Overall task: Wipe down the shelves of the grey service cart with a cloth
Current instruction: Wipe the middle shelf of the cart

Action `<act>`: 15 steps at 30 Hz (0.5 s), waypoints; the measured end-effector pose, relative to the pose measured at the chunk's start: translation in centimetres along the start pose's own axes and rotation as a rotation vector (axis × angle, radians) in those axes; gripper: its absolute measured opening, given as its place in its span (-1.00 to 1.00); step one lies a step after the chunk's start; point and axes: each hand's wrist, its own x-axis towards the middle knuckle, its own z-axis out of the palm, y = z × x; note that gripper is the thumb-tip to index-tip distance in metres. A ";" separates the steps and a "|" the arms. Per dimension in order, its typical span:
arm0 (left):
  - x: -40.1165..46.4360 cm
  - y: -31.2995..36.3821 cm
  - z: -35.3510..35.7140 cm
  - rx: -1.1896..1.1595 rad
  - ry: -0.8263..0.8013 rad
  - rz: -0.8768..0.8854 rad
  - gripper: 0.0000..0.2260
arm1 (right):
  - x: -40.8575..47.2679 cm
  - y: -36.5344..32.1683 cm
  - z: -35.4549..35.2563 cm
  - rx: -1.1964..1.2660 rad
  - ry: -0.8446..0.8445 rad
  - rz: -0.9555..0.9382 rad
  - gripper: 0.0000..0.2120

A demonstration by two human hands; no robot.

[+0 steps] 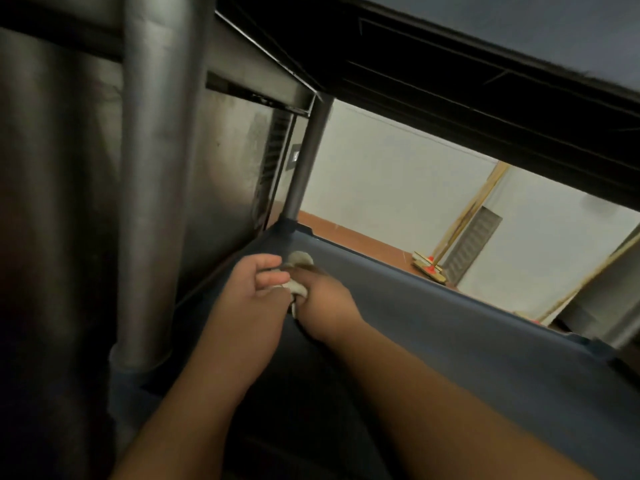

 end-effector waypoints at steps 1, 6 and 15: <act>0.1 0.2 -0.2 -0.001 0.005 0.003 -0.69 | 0.6 -0.2 -0.1 0.022 -0.013 0.034 -0.60; -0.7 0.0 1.8 0.093 0.007 0.001 -0.67 | 0.2 5.8 -0.1 -0.194 -0.063 -0.026 -0.58; -2.0 1.6 14.1 0.270 -0.184 -0.004 -0.69 | -14.1 25.3 -9.0 -0.101 -0.063 0.670 -0.61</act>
